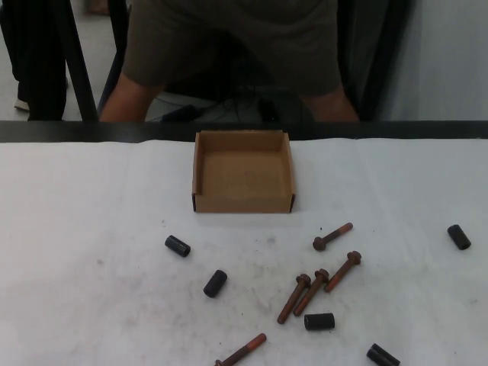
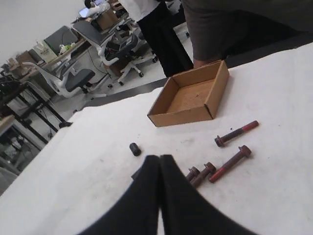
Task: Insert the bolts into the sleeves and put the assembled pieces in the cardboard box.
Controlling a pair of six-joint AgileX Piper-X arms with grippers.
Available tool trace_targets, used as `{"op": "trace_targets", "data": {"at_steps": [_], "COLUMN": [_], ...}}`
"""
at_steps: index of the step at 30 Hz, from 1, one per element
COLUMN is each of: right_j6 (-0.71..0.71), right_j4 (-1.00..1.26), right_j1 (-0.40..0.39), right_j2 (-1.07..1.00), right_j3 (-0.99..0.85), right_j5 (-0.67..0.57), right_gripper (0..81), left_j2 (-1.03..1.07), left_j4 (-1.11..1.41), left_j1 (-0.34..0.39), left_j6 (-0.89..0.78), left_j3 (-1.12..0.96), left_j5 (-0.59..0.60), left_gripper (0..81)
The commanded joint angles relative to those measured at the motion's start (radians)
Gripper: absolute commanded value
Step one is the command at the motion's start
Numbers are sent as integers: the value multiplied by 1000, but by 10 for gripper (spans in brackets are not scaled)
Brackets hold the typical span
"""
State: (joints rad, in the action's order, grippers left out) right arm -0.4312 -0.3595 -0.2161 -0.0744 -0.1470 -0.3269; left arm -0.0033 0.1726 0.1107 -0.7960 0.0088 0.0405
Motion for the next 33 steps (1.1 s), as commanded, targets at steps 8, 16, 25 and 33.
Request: {"op": "trace_targets", "data": {"at_steps": [8,16,25,33], "right_j6": [151,258,194,137], "right_j4": [-55,-224,-311,-317], "right_j1": [-2,-33,-124,-131], "right_j2": [-402,-849,-1167,-1330], "right_j3": [-252,-504,-672,-719], "right_j5": [-91,-154,-77,-9], "right_gripper": [2,2,2,2], "left_j2": [219,715,1203,1480], "left_j4": [-316,-506,-706,-786], "left_j1": [4,4,93,182], "left_j6": [138,310,310,304], "left_j3": [-140,-429,-762,-935], "left_j5": [310,329,334,277], "left_gripper": [8,8,8,32]}}
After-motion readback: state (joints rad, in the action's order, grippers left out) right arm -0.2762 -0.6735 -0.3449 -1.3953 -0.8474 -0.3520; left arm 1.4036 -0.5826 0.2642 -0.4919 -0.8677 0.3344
